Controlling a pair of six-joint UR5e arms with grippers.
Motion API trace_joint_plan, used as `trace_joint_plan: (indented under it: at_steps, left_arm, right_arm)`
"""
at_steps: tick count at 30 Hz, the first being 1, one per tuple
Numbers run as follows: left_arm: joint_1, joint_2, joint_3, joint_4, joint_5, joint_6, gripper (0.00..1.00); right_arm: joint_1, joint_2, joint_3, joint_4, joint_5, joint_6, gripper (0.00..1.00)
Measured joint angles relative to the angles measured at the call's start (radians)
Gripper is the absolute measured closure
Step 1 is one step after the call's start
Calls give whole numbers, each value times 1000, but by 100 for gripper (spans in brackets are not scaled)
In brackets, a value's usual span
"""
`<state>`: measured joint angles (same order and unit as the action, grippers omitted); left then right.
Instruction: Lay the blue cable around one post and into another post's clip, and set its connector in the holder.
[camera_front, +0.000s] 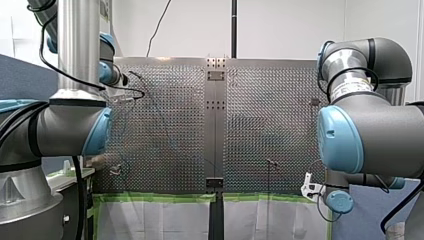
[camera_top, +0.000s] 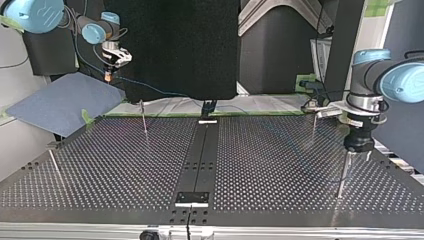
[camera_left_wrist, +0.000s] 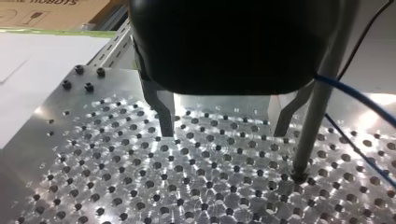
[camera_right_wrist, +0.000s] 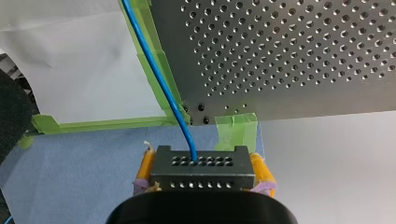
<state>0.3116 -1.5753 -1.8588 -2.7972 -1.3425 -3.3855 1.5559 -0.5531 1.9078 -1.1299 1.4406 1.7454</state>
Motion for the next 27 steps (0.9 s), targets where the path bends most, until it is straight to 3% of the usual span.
trace_joint_plan:
  at_steps: [5, 13, 27]
  left_arm:
    - [9, -17, -5, 28, -13, 20, 2]
    - [12, -73, -5, 14, -41, 79, 2]
    - [20, -162, -5, -15, -156, 196, 2]
  right_arm:
    - [2, 0, 0, -1, 0, 1, 100]
    - [9, 0, 0, -2, 0, 0, 100]
    - [14, 0, 1, -3, 0, -1, 100]
